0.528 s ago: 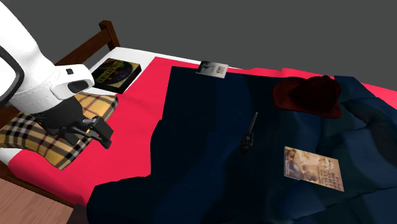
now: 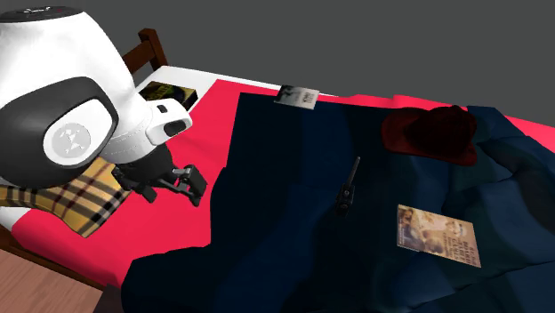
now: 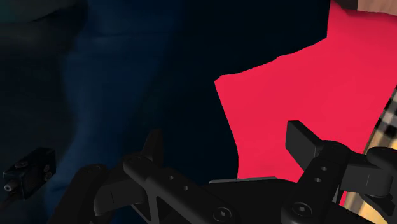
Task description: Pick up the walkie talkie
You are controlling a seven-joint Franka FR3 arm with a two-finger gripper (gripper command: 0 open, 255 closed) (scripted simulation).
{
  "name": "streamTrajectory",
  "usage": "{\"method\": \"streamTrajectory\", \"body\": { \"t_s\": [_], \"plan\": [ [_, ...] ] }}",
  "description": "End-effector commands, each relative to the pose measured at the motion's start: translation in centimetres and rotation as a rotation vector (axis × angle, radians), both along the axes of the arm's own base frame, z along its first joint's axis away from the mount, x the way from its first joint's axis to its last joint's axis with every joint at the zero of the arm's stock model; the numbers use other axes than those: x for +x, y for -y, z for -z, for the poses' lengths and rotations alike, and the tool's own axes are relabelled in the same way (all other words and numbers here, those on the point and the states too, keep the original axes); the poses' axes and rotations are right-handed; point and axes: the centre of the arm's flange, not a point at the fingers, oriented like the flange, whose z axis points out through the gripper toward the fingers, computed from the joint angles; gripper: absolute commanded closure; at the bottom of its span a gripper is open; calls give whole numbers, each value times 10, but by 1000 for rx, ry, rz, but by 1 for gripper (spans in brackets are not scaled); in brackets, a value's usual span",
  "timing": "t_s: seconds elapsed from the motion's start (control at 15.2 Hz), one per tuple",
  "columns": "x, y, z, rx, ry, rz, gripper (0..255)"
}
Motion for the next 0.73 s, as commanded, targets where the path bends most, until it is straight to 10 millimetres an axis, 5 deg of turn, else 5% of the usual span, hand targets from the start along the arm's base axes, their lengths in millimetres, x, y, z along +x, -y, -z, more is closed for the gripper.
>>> {"method": "streamTrajectory", "body": {
  "t_s": [0.0,0.66],
  "plan": [
    [5,23,10,1,6,-7,0],
    [43,141,57,12,30,-35,0]
  ]
}}
